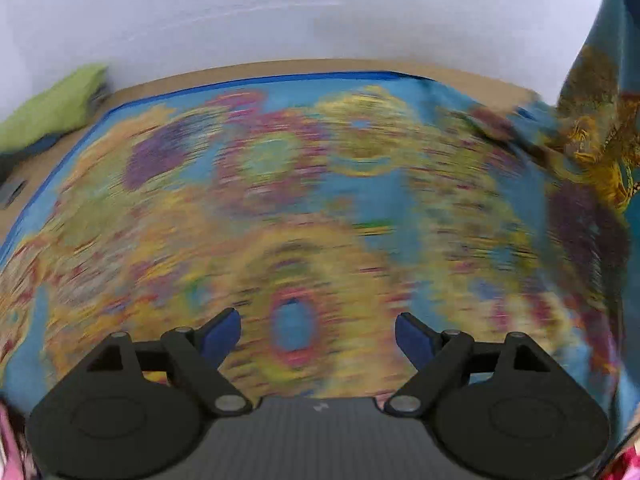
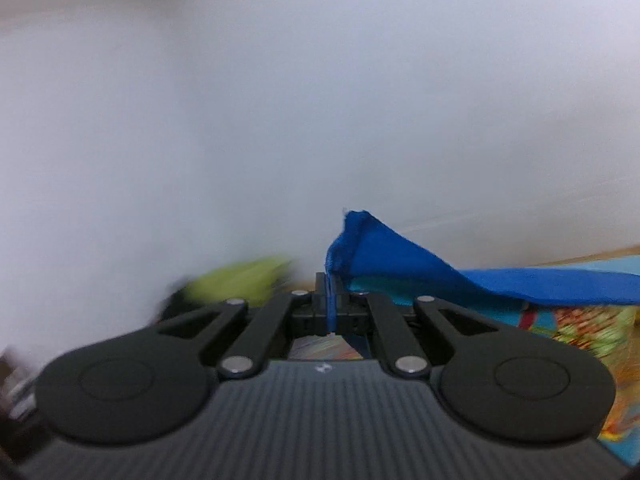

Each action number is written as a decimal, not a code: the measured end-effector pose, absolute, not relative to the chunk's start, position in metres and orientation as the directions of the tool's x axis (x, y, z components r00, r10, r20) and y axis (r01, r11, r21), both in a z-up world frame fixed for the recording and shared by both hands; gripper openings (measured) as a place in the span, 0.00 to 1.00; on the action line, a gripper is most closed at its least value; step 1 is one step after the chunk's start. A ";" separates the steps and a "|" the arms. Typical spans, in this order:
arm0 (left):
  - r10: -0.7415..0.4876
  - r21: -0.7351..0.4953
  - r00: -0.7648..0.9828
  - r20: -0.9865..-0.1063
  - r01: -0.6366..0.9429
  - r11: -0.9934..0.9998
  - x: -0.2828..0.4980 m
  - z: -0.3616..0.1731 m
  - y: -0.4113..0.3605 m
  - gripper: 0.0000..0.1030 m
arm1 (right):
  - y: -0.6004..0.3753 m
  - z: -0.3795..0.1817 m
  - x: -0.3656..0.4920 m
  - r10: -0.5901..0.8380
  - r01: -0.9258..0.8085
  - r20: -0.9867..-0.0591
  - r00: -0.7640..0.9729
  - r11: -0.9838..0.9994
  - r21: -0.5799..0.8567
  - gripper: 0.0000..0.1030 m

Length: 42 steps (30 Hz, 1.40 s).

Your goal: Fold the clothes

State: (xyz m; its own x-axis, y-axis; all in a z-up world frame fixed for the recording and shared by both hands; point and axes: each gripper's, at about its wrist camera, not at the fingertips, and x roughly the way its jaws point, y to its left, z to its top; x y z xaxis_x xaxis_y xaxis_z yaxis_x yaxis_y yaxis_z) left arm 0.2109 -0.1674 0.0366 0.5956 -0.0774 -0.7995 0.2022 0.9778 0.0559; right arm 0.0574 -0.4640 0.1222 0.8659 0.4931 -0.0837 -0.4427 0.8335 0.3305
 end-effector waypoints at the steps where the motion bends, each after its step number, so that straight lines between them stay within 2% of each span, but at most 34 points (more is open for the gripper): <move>1: -0.058 0.054 0.599 -0.798 0.168 0.984 0.210 0.035 -0.142 0.84 | -0.431 0.117 0.064 0.561 -0.503 -0.100 0.822 0.797 0.336 0.03; 4: -0.022 0.031 0.596 -0.803 0.078 0.996 0.210 0.023 -0.064 0.84 | -0.344 0.094 0.082 0.718 -0.621 -0.149 0.680 0.672 0.402 0.03; 7: 0.001 0.011 0.568 -0.823 0.014 1.000 0.210 0.006 0.000 0.82 | -0.279 0.051 0.097 0.772 -0.614 -0.251 0.584 0.622 0.486 0.04; 11: 0.018 0.016 0.544 -0.839 -0.009 1.000 0.212 -0.005 0.050 0.81 | -0.232 -0.012 0.113 0.687 -0.452 -0.478 0.547 0.723 0.522 0.07; 13: 0.006 0.008 0.552 -0.834 0.001 1.000 0.212 -0.003 0.059 0.81 | -0.220 -0.030 0.109 0.597 -0.374 -0.599 0.533 0.802 0.466 0.07; 15: -0.040 -0.028 0.563 -0.826 0.030 0.999 0.213 -0.001 0.060 0.81 | -0.216 -0.040 0.093 0.544 -0.345 -0.677 0.496 0.838 0.422 0.09; 16: -0.075 -0.054 0.567 -0.820 0.054 0.997 0.213 0.001 0.059 0.81 | -0.218 -0.040 0.081 0.535 -0.345 -0.690 0.487 0.844 0.411 0.14; 17: -0.114 -0.081 0.568 -0.815 0.084 0.993 0.213 0.002 0.054 0.82 | -0.220 -0.038 0.076 0.529 -0.345 -0.694 0.489 0.848 0.403 0.24; 19: -0.186 -0.104 0.563 -0.805 0.176 0.979 0.214 0.006 0.041 0.82 | -0.228 -0.029 0.069 0.504 -0.326 -0.686 0.525 0.863 0.386 0.37; 22: -0.229 -0.070 0.553 -0.801 0.293 0.953 0.211 0.006 0.012 0.83 | -0.255 -0.009 0.063 0.446 -0.269 -0.646 0.620 0.894 0.359 0.37; 25: -0.225 -0.019 0.528 -0.819 0.366 0.930 0.208 -0.004 -0.016 0.83 | -0.307 0.000 0.065 0.321 -0.093 -0.637 0.700 0.926 0.365 0.37; 27: -0.220 0.014 0.511 -0.831 0.414 0.910 0.205 -0.010 -0.034 0.82 | -0.355 -0.002 0.064 0.233 0.083 -0.645 0.728 0.904 0.420 0.39; 30: -0.167 0.069 0.520 -0.838 0.405 0.912 0.205 -0.016 -0.052 0.80 | -0.419 -0.010 0.060 0.182 0.259 -0.629 0.756 0.799 0.542 0.39; 33: -0.248 0.018 0.521 -0.817 0.452 0.892 0.202 -0.010 -0.061 0.77 | -0.459 -0.016 0.058 0.152 0.337 -0.626 0.765 0.733 0.591 0.39; 36: -0.231 0.024 0.512 -0.827 0.443 0.896 0.207 -0.017 -0.070 0.62 | -0.479 -0.024 0.063 0.106 0.383 -0.642 0.759 0.725 0.572 0.39; 37: -0.216 0.020 0.499 -0.840 0.425 0.905 0.211 -0.022 -0.070 0.51 | -0.485 -0.025 0.064 0.096 0.399 -0.650 0.754 0.719 0.569 0.39; 38: -0.200 0.015 0.484 -0.852 0.404 0.915 0.214 -0.029 -0.070 0.31 | -0.491 -0.027 0.066 0.083 0.416 -0.655 0.751 0.710 0.567 0.39; 39: -0.193 0.003 0.467 -0.863 0.385 0.923 0.217 -0.033 -0.067 0.16 | -0.498 -0.029 0.068 0.066 0.434 -0.656 0.752 0.699 0.568 0.39; 40: -0.188 -0.011 0.450 -0.873 0.366 0.930 0.219 -0.037 -0.065 0.06 | -0.505 -0.031 0.071 0.048 0.452 -0.656 0.753 0.687 0.569 0.39; 42: -0.194 -0.042 0.441 -0.876 0.330 0.943 0.224 -0.039 -0.057 0.06 | -0.521 -0.036 0.076 0.004 0.492 -0.656 0.755 0.657 0.571 0.39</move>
